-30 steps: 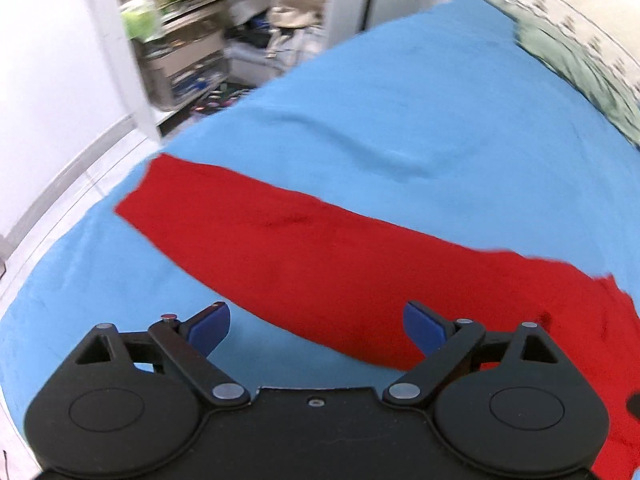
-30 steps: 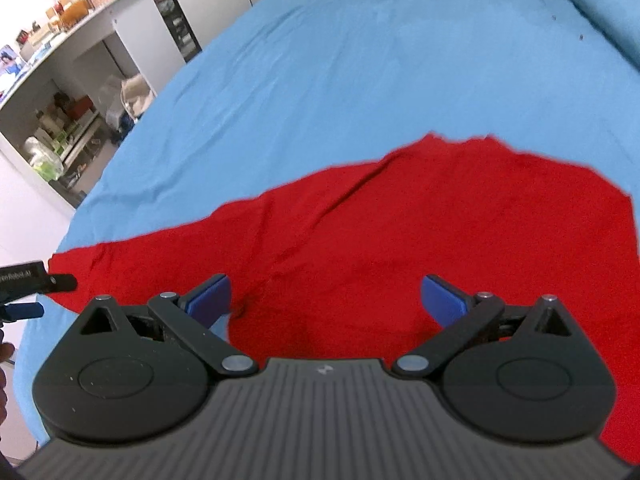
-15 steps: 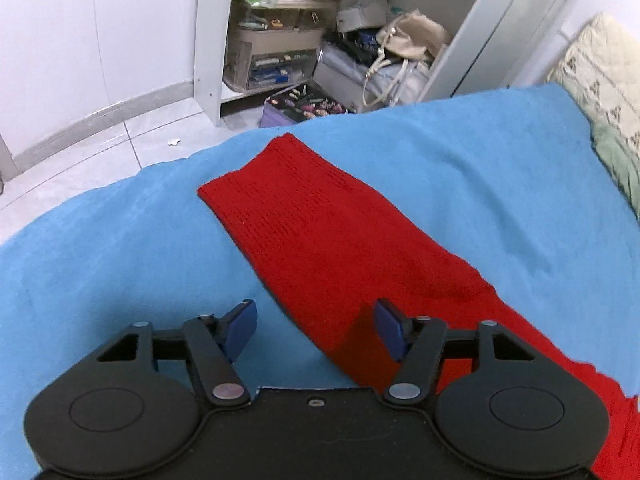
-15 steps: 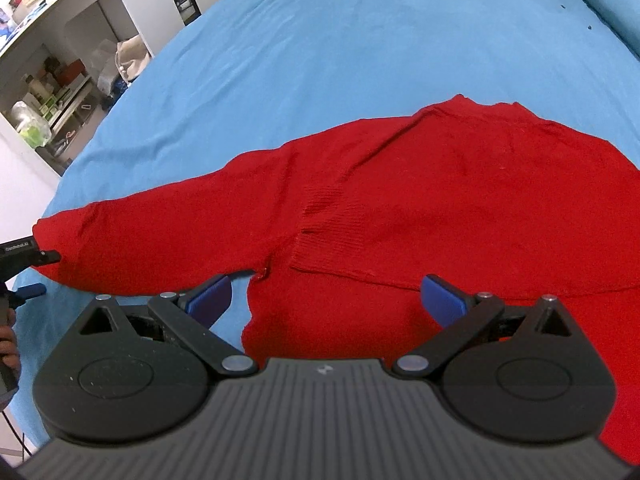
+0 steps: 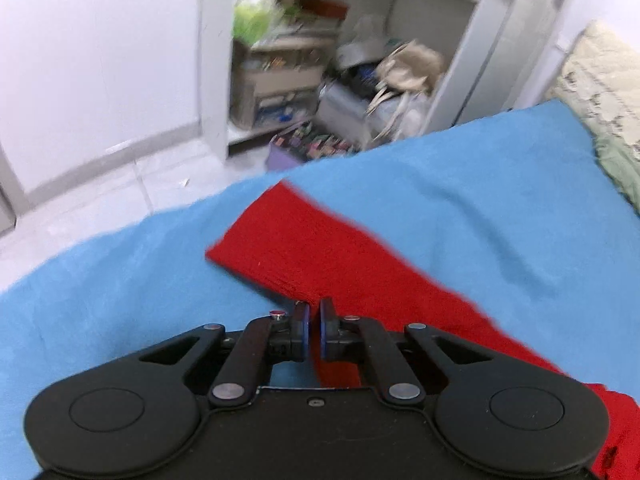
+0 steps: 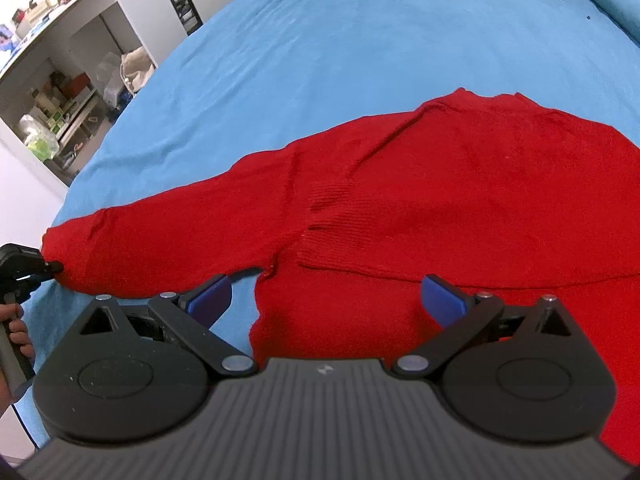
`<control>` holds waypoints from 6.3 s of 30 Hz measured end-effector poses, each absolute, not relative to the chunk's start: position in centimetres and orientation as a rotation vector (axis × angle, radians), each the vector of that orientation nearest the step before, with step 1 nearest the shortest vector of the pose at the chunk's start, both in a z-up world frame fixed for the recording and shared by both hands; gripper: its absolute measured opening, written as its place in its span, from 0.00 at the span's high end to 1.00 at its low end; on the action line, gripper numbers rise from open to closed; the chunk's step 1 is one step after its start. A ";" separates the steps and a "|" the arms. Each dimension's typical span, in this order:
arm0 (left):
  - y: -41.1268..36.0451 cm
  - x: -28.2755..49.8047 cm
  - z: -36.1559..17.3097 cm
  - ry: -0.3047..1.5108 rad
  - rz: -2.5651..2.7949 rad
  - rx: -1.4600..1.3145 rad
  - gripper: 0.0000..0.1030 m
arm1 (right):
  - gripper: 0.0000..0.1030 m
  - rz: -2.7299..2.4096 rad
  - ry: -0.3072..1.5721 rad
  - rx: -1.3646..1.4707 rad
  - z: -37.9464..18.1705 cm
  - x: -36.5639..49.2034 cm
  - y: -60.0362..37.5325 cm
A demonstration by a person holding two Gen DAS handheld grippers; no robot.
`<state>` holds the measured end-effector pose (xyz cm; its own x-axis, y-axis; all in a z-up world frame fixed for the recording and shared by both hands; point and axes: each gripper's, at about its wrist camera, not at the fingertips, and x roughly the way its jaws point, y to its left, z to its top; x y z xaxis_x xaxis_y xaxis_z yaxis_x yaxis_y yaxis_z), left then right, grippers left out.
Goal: Fold small clothes
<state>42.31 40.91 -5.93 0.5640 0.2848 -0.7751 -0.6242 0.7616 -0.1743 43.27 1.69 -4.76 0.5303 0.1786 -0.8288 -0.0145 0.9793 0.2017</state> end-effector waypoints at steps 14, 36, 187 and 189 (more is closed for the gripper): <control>12.1 45.6 3.5 0.668 0.037 -0.179 0.96 | 0.00 0.055 0.908 0.240 -1.3 43.1 -12.5; -11.7 45.9 -11.1 0.931 -0.317 0.076 0.50 | 0.00 -0.049 0.974 0.178 -3.8 41.3 -30.3; 9.9 11.7 -8.2 0.907 -0.110 -0.060 0.08 | 0.00 -0.079 0.800 0.204 -4.2 0.4 -31.0; 10.1 11.9 -9.4 0.922 -0.106 -0.050 0.13 | 0.00 -0.093 0.842 0.199 -5.9 1.0 -30.9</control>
